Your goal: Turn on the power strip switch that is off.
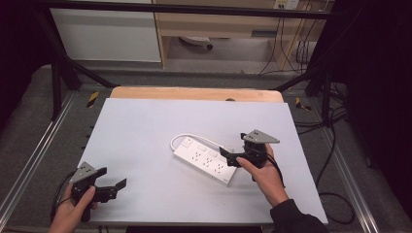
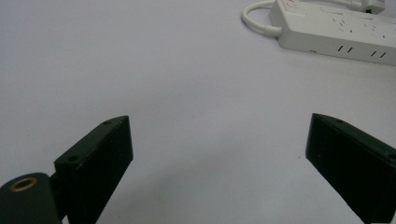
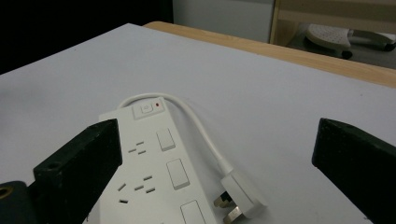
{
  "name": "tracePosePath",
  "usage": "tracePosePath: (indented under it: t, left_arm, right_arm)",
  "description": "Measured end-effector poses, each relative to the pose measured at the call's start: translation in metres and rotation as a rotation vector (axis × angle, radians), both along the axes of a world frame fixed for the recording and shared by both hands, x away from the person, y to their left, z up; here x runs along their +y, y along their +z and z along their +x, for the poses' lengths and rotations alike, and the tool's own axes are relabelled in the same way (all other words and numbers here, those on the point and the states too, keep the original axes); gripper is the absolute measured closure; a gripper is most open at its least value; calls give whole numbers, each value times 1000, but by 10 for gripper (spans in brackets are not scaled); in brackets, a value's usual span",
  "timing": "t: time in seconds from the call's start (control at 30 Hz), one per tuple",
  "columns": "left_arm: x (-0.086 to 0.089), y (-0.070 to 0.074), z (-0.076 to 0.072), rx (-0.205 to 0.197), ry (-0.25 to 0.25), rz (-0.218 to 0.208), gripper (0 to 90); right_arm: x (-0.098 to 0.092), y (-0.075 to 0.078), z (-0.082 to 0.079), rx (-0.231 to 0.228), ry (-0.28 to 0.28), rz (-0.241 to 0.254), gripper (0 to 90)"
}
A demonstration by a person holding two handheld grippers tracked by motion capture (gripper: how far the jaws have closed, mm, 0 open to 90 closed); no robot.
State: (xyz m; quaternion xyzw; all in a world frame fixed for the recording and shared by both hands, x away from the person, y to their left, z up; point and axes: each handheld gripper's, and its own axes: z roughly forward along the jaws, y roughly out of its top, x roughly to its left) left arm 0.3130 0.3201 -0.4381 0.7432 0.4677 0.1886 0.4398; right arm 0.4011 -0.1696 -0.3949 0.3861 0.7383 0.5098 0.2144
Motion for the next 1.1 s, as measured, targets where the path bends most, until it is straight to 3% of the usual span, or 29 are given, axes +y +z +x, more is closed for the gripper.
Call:
tracePosePath:
  t: [0.7,1.1]
  left_arm:
    - [0,0,0,0,1,4,74]
    - [0,0,0,-1,8,2,74]
  right_arm:
    - [-62,18,-16,-56,-112,49,21]
    - [-110,5,-25,-40,-220,49,23]
